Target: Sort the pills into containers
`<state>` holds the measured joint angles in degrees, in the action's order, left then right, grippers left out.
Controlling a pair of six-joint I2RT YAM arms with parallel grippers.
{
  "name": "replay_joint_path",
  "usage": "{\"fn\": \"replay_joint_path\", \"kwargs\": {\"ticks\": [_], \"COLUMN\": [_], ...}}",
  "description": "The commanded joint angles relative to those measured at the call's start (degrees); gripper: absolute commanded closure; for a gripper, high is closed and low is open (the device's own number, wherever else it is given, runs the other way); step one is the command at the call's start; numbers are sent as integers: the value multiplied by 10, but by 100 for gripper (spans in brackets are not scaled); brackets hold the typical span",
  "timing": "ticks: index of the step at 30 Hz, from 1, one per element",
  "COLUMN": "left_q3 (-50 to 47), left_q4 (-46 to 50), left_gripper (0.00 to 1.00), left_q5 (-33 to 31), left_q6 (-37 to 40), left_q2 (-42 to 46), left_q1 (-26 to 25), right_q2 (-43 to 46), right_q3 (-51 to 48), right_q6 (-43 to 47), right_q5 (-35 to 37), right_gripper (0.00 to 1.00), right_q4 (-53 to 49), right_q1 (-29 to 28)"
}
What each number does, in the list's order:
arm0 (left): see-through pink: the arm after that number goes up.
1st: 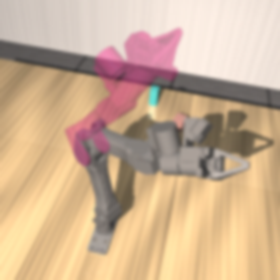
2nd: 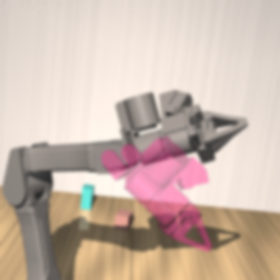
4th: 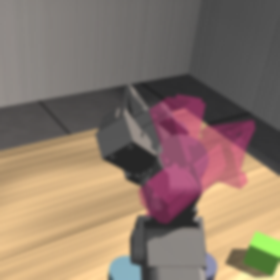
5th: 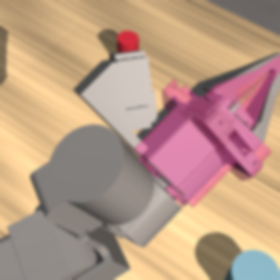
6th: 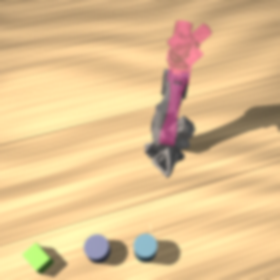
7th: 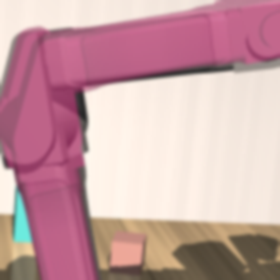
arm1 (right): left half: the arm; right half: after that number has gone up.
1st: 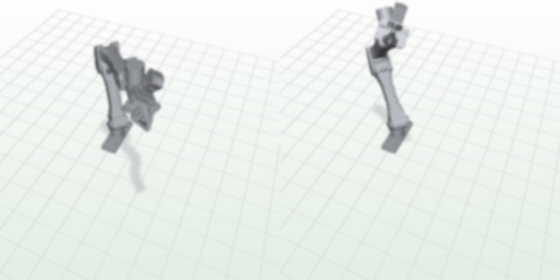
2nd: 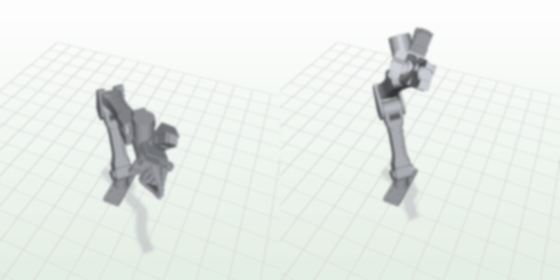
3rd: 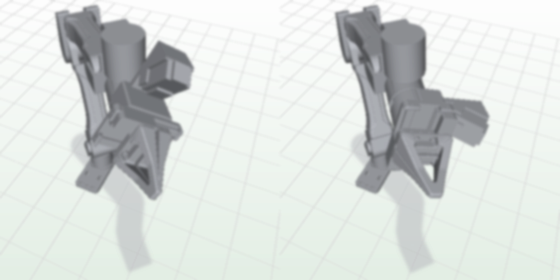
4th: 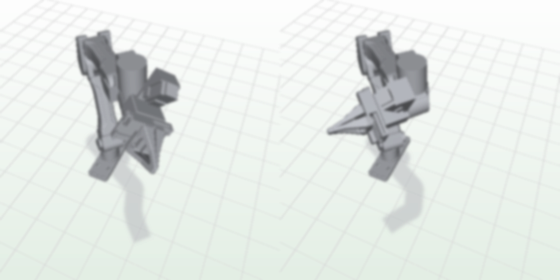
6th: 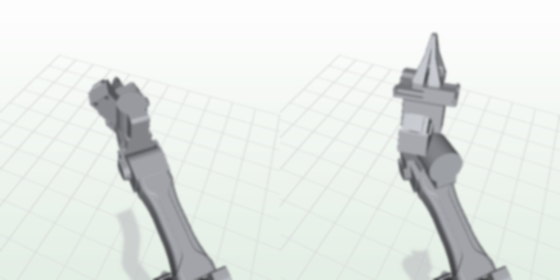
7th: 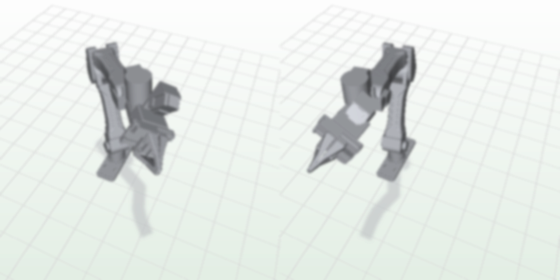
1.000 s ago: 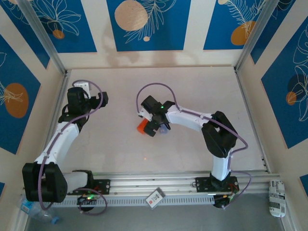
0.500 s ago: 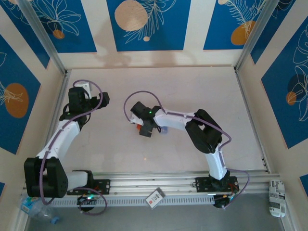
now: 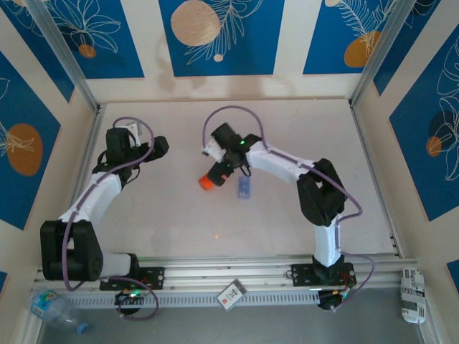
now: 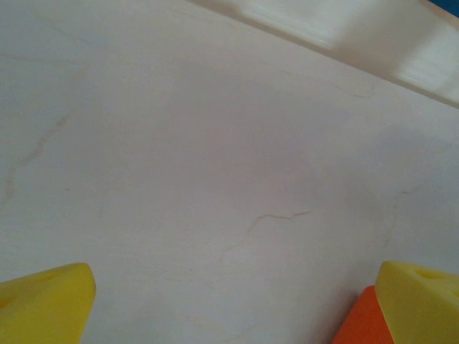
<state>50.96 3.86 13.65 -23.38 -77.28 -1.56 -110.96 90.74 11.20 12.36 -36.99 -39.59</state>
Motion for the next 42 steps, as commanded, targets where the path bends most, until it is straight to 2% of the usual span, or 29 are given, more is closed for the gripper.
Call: {"fn": "replay_joint_path", "kwargs": {"ticks": [1,4,6,12,17,22,28,34,42], "left_q3": [14,1,-15,-68,-158,-202,-194,-175,-157], "left_q4": [-22,-43,-56,-49,-94,-140,-191,-249,-366], "left_gripper": [0,0,0,0,0,0,0,0,0], "left_q5": [64,72,71,43,3,-27,-40,-33,1], "left_q6": [-60,-92,-112,-150,-226,-275,-291,-301,-343], "left_q2": [-33,-51,-49,0,56,75,34,-28,-119], "left_q1": [-6,-23,-33,-74,-128,-191,-253,-276,-278], "right_q2": [14,-25,-56,-153,-199,-191,-141,-105,-84], "right_q3": [47,84,107,191,223,192,107,49,14], "right_q6": [-120,-198,-225,-237,-256,-277,-305,-324,-356], "right_q5": [-133,-246,-287,-320,-334,-346,-338,-336,-351], "right_gripper": [1,2,3,7,11,17,17,16,17], "right_q4": [-32,-34,-29,-60,-66,-48,-6,23,54], "right_q1": [58,106,118,109,98,97,101,95,91]}}
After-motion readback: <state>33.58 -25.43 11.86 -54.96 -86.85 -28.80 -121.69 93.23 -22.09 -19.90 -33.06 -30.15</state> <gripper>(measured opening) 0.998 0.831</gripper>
